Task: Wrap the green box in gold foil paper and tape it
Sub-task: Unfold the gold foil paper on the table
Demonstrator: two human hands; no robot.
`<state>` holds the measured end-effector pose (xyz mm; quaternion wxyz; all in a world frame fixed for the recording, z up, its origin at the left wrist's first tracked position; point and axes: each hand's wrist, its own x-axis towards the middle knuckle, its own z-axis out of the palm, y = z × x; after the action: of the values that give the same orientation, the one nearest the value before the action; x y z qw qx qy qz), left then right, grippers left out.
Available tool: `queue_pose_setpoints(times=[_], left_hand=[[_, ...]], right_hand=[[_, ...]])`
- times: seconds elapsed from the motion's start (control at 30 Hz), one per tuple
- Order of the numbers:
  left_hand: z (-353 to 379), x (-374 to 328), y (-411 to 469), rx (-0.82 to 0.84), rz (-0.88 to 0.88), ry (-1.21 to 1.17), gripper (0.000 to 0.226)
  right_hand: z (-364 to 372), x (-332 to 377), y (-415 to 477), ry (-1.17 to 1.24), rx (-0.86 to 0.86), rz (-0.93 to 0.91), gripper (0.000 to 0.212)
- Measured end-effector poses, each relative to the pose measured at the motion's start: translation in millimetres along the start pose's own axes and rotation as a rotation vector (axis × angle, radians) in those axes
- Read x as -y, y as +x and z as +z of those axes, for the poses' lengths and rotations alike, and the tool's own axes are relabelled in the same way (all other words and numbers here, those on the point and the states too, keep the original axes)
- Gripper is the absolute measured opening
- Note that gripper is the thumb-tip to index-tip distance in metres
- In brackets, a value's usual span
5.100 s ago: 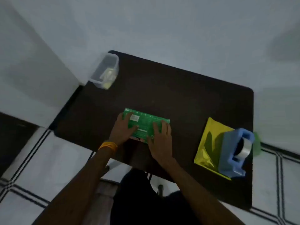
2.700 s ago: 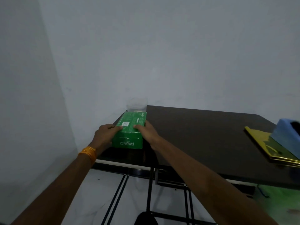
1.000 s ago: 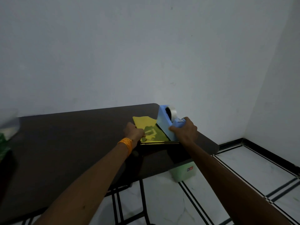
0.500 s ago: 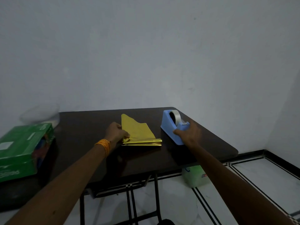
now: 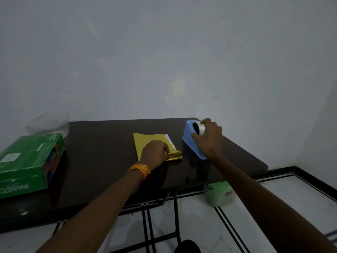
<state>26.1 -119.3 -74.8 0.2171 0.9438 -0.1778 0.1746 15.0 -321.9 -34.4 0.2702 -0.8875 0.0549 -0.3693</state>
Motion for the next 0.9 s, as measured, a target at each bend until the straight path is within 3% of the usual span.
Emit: queue_pose_setpoints(times=[0.13, 0.23, 0.3, 0.37, 0.4, 0.5, 0.6, 0.73, 0.9], left_hand=[[-4, 6, -2, -0.242, -0.138, -0.268, 0.007], [-21, 18, -3, -0.403, -0.314, -0.610, 0.009], [-31, 32, -4, -0.455, -0.468, -0.844, 0.010], [-42, 50, -9, -0.513, -0.568, -0.948, 0.010], [-47, 60, -12, -0.529, -0.604, -0.973, 0.010], [-60, 85, -26, -0.537, -0.703, -1.055, 0.014], [-67, 106, -40, -0.485, -0.798, -1.137, 0.009], [-81, 131, -57, -0.352, -0.841, -1.096, 0.007], [-106, 151, -48, -0.353, -0.764, -0.934, 0.027]], right_hand=[[10, 8, -7, 0.104, 0.077, -0.021, 0.003], [24, 15, -13, 0.104, 0.106, -0.018, 0.016], [39, 18, -11, 0.135, 0.233, 0.022, 0.025], [55, 21, -7, 0.146, 0.403, 0.052, 0.015], [63, 21, -4, 0.148, 0.476, 0.046, 0.014], [81, 27, 6, 0.087, 0.556, 0.000, 0.037], [99, 33, 16, -0.040, 0.622, -0.075, 0.022], [122, 38, 25, -0.167, 0.732, -0.091, 0.033], [141, 35, 24, -0.275, 0.664, -0.189, 0.020]])
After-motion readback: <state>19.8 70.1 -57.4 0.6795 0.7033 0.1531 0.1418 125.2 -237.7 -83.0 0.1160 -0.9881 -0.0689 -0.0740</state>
